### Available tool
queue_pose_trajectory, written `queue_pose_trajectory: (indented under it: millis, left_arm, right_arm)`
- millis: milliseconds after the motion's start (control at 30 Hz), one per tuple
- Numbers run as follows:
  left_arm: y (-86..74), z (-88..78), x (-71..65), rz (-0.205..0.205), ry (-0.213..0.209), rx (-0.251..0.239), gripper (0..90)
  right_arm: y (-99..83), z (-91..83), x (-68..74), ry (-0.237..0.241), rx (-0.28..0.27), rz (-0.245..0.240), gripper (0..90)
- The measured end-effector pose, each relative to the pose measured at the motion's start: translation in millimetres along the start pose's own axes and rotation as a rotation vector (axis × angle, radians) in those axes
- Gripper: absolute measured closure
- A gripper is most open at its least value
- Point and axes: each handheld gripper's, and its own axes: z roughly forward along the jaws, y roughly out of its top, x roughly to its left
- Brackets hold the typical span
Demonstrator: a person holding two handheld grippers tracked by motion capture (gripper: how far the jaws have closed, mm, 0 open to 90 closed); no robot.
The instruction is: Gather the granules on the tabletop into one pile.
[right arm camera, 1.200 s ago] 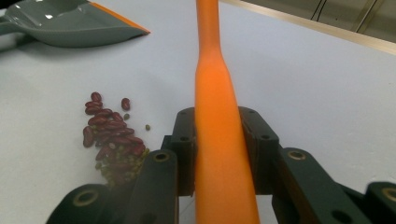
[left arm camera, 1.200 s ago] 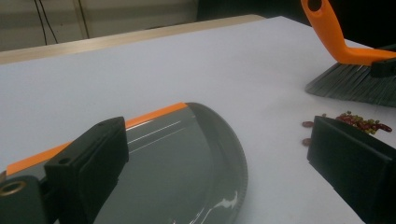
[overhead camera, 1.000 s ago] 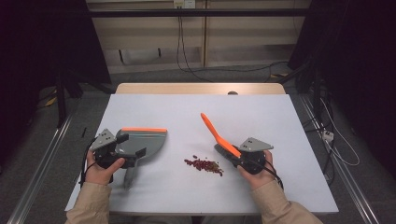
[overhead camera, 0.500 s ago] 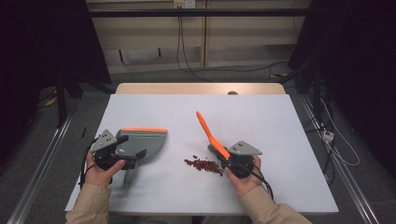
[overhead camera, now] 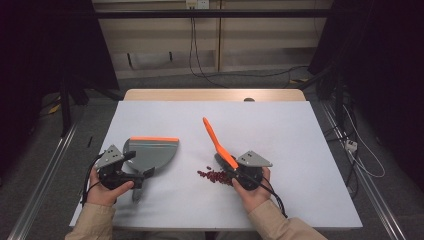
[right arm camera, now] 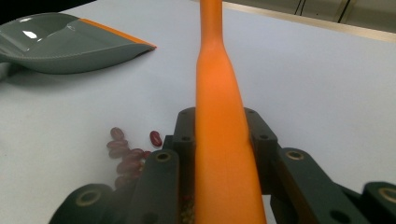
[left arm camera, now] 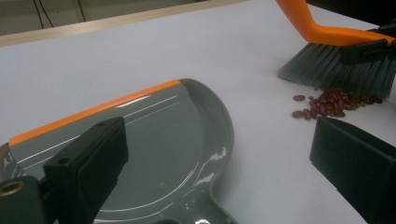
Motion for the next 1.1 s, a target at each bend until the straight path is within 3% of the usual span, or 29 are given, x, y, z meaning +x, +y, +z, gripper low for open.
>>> queue_pose_trajectory:
  millis: [233, 467, 600, 767, 1000, 1100]
  left_arm:
    - [-1.4, 1.6, -1.1, 0.0, -0.002, 0.007, 4.4]
    - [-2.7, 2.1, -0.7, 0.004, -0.004, 0.018, 4.6]
    - [-2.8, 1.1, -0.8, 0.006, -0.002, 0.021, 4.6]
    - [-4.4, -1.3, -1.0, 0.005, 0.016, 0.031, 4.6]
    - [-10.7, -5.1, -2.3, -0.009, 0.037, 0.058, 4.8]
    - [-14.1, -6.1, -2.2, -0.003, 0.073, 0.079, 4.9]
  right_arm:
    - [0.0, 3.5, 7.2, 0.019, -0.011, -0.019, 71.0]
    - [0.0, 6.9, 8.6, 0.031, -0.033, -0.004, 71.0]
    - [2.2, 5.1, 7.0, 0.01, -0.05, -0.022, 71.0]
    - [8.1, -2.2, -9.1, 0.013, -0.091, 0.034, 71.0]
    - [11.0, -12.1, -31.0, 0.024, -0.126, 0.054, 71.0]
    - [10.4, -14.3, -35.0, 0.037, -0.127, 0.051, 71.0]
